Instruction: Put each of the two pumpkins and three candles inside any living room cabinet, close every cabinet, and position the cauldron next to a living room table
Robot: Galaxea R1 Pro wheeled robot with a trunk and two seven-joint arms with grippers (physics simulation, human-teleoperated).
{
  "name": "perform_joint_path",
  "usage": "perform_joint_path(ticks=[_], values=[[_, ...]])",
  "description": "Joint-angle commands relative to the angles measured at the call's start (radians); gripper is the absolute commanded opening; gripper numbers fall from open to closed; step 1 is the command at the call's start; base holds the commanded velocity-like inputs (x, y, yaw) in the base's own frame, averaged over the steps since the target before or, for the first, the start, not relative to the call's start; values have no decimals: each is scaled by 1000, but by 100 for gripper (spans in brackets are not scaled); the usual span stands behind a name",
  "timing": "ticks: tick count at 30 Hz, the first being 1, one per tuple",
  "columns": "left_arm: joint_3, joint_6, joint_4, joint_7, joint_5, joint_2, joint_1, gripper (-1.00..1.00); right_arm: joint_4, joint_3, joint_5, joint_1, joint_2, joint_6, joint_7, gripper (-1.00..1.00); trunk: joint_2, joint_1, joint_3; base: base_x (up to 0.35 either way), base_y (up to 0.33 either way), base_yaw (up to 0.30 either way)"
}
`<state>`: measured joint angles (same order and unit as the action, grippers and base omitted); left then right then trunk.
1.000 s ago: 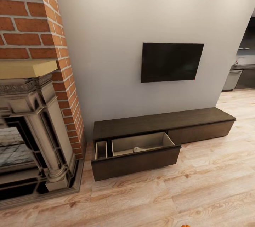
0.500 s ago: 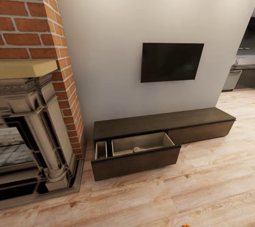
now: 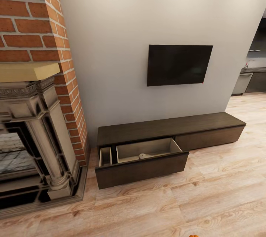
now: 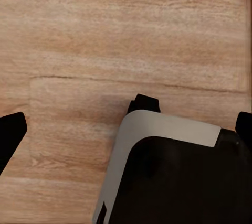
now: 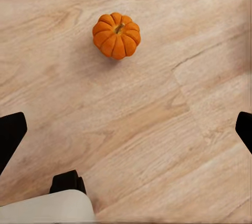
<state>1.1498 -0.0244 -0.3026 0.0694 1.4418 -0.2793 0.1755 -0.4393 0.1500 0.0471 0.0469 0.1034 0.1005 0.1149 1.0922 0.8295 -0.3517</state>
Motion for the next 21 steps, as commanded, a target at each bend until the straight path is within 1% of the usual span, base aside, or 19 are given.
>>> perform_joint_path(ticks=[1, 5, 10, 14, 18, 21], values=[[8, -5, -4, 3, 9, -2, 1, 100, 1, 1, 7, 1, 0, 0, 5, 100, 1, 0, -1, 0, 0, 0], [7, -10, -5, -3, 11, -1, 1, 100, 2, 2, 17, 1, 1, -8, 12, 100, 1, 0, -1, 0, 0, 0], [6, -31, -8, -5, 12, 1, 1, 100, 2, 1, 23, 1, 3, 12, 14, 100, 1, 0, -1, 0, 0, 0], [6, -63, -8, -5, 13, 6, 1, 100, 2, 2, 24, 1, 3, 53, 14, 100, 1, 0, -1, 0, 0, 0], [6, -103, -6, -4, 13, 10, 1, 100, 2, 2, 25, 1, 1, 71, 15, 100, 1, 0, -1, 0, 0, 0], [7, -117, -5, -4, 13, 10, 1, 100, 2, 2, 25, 1, 1, 75, 15, 100, 1, 0, -1, 0, 0, 0]])
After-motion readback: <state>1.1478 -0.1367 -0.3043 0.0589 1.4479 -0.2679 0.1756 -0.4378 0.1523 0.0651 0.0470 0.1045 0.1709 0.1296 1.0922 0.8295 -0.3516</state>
